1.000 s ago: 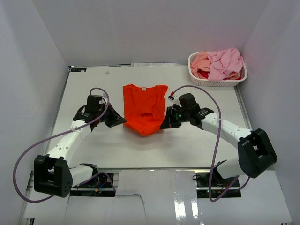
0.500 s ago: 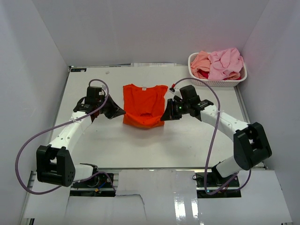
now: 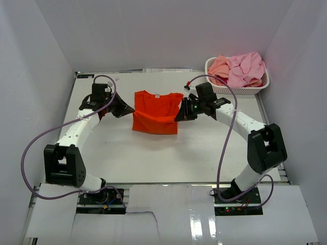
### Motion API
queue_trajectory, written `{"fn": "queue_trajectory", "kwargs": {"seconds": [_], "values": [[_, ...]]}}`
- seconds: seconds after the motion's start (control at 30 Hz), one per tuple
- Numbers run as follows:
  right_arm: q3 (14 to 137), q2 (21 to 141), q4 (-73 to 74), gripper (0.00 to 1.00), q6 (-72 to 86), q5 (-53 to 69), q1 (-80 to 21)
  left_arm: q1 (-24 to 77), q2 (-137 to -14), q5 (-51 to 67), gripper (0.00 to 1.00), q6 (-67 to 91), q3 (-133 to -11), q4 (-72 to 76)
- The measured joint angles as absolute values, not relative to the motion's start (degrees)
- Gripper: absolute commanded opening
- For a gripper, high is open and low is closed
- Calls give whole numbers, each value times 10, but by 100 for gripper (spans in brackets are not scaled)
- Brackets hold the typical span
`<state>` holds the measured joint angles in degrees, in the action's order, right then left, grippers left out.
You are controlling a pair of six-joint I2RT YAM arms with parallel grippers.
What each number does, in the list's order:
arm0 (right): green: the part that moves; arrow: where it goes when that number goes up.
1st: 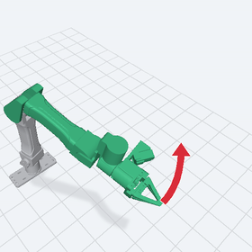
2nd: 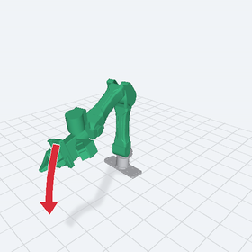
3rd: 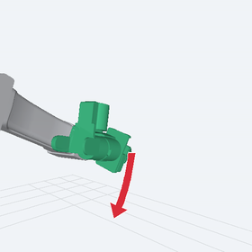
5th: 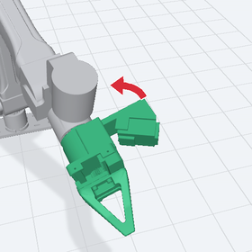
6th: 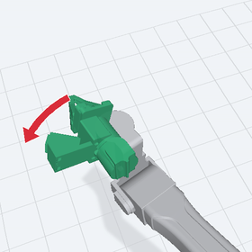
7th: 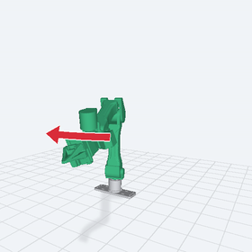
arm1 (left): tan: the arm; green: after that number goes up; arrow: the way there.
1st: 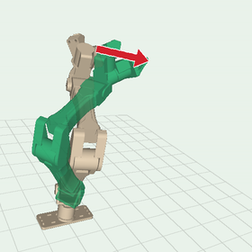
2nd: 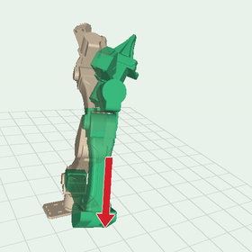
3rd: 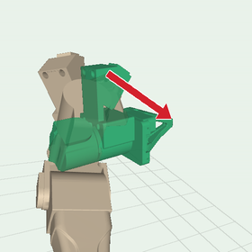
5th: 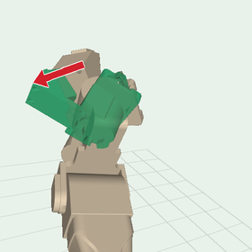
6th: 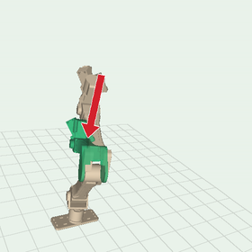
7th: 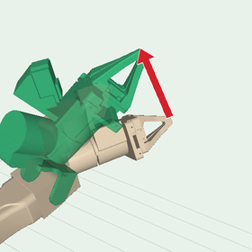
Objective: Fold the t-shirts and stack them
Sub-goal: Fold the long partially folded tshirt into a neat square
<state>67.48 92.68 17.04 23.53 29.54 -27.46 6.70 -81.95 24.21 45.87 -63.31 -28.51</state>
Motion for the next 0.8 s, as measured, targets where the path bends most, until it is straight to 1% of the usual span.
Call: {"fn": "queue_trajectory", "kwargs": {"seconds": [0.27, 0.8], "values": [[729, 969, 185, 8, 227, 302, -263, 60, -875, 249, 0, 454, -687, -280], [820, 1017, 225, 8, 212, 302, -248, 57, -945, 256, 0, 444, -784, -283]]}}
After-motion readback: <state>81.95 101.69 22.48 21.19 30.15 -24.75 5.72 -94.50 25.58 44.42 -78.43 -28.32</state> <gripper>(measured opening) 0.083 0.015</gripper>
